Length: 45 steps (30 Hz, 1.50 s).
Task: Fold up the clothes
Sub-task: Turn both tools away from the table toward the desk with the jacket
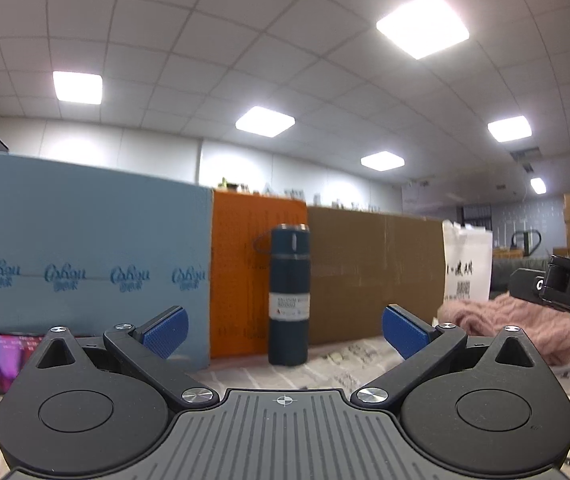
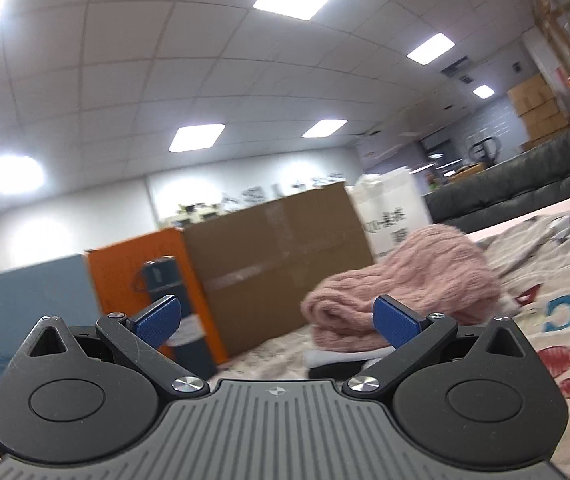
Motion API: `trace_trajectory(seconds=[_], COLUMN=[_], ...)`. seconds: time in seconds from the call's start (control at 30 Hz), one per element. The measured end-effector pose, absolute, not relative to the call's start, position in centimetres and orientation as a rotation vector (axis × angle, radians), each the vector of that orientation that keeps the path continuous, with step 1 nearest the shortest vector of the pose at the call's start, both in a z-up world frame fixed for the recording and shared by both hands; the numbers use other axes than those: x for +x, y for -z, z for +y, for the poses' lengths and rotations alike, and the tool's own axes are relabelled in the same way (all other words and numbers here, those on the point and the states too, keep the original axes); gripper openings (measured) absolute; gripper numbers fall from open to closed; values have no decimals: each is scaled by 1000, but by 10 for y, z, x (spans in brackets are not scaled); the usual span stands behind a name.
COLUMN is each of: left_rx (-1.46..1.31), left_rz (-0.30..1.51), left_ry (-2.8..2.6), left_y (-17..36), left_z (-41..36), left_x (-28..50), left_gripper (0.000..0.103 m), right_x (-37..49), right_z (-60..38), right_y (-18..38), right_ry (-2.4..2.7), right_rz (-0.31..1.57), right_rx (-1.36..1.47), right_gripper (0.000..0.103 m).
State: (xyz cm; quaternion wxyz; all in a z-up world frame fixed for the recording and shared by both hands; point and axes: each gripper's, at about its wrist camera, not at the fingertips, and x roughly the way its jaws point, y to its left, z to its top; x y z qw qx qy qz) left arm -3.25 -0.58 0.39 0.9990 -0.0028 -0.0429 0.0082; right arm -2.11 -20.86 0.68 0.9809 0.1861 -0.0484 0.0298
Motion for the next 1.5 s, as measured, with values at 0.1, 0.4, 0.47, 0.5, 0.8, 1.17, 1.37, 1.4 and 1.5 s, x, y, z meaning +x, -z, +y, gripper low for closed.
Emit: trace_trajectory(seconds=[0.1,0.4,0.47,0.5,0.8,1.17,1.37,1.4,1.5], left_rx=[-13,-86,-68,-56,32,-24,-264,-338,-546], left_rz=[-93,-112,-139,-150,-199,-226,-256,-268,-294], left_ry=[-32,-134,-163,-180,-414,-784,-794,-759,-681], left_y=[-8,-23,-27,-28,-35,-64,-91,-92,-91], left_z=[-2,27,35,38,87,194,272,288,336], left_x=[-41,-87,-106,-116,-195,-281,-324,-329,-337], left_gripper=[103,103,103,103,103,103,103,103,103], right_x=[-26,-32,-31,-32,-47,-88,-124,-130,-146], right_z=[-208,-210,-209,-208,-193,-116,-48,-38,-11], right_y=[-7,-9,-8,-8,-13,-40,-51,-51,-51], right_ry=[-146,-200,-220,-234,-333,-665,-900,-930,-994], right_rz=[-125,-124,-114,-114,-100,35,99,109,148], right_rx=[391,439,439,436,391,316,237,224,184], right_gripper=[103,103,103,103,103,103,103,103,103])
